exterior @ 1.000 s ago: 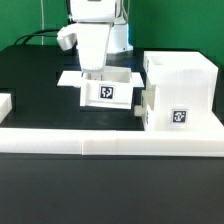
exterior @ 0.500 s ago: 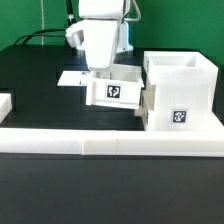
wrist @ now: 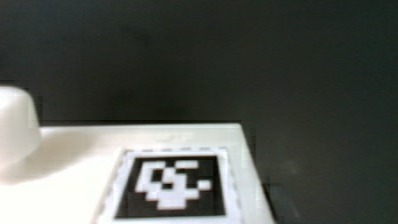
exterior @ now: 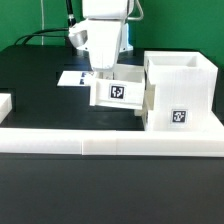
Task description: Assemble drawer
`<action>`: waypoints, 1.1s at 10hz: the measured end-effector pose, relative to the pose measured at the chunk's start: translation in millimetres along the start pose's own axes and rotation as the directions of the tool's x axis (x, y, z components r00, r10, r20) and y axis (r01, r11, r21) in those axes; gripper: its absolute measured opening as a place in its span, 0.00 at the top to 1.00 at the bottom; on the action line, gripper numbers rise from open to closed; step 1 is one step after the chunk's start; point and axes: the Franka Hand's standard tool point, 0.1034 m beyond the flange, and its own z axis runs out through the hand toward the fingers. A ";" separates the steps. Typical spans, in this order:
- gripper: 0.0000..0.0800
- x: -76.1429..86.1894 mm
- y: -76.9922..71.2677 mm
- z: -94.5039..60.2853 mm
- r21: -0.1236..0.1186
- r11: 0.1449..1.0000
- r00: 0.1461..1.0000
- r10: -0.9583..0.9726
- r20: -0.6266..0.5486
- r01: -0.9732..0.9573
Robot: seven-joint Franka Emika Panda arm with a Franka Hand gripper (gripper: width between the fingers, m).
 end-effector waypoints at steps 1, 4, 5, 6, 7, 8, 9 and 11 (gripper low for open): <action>0.95 -0.7 3.5 0.5 0.006 1.000 1.000 -0.021 0.000 0.021; 0.95 -0.6 3.4 3.5 -0.017 1.000 1.000 -0.021 -0.006 0.021; 0.95 -0.1 3.3 3.6 -0.016 1.000 1.000 -0.022 -0.006 0.022; 0.95 3.3 3.0 3.5 -0.016 0.999 1.000 -0.029 -0.006 0.028; 0.95 6.0 2.7 3.5 -0.016 0.999 0.999 -0.034 -0.007 0.034; 0.95 5.7 2.6 3.8 -0.015 0.999 0.999 -0.033 -0.007 0.033; 0.95 5.3 2.5 4.1 -0.015 0.999 0.999 -0.032 -0.007 0.032; 0.95 7.7 2.0 4.3 -0.014 0.999 0.999 -0.037 -0.007 0.037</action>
Offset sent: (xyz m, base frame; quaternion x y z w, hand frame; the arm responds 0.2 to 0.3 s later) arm 0.0000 0.0000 0.0000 0.0000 0.0000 0.0000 1.0000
